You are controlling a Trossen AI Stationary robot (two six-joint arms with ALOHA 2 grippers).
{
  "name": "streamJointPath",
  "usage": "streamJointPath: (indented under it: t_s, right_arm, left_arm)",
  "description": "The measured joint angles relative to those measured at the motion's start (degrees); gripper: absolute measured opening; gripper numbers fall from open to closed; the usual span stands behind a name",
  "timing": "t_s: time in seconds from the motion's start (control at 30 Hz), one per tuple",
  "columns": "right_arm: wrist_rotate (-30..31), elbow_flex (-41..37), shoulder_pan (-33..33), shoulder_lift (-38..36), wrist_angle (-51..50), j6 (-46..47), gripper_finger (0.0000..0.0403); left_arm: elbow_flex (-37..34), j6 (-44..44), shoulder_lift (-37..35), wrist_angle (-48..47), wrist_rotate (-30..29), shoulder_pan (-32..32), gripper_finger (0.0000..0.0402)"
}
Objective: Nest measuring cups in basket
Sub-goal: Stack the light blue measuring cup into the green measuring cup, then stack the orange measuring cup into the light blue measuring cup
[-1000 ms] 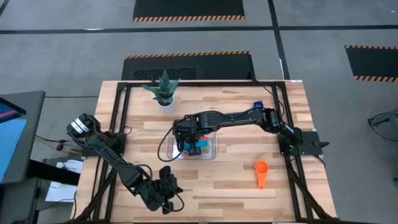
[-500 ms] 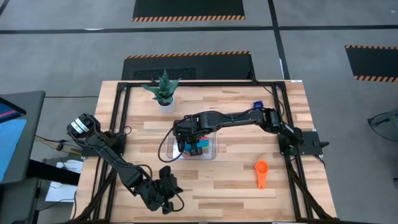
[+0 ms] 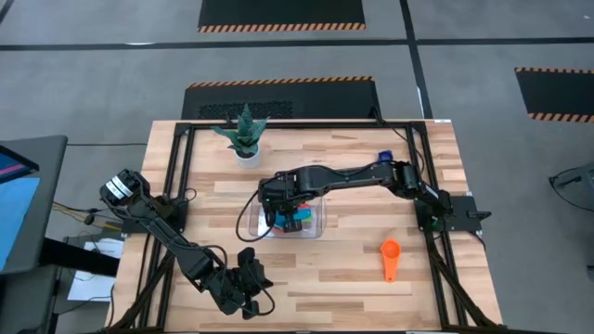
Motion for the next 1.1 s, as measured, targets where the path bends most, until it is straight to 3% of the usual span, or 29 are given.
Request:
streamJointPath:
  t_s: [0.5, 0.8, 1.1]
  right_arm:
    - [0.37, 0.78, -0.04, -0.33, -3.44, 4.17, 0.0155]
    - [0.09, 13.91, 2.16, -0.96, -31.54, 16.03, 0.014]
    - [0.64, 13.92, 6.77, -3.3, -31.17, 28.76, 0.0119]
  left_arm:
    - [0.0, -0.13, 0.0, 0.0, 0.58, -0.01, 0.0]
    - [0.0, 0.02, 0.0, -0.2, 0.52, -0.01, 0.0]
    - [0.02, 0.09, 0.0, -1.36, 2.33, 0.0, 0.0]
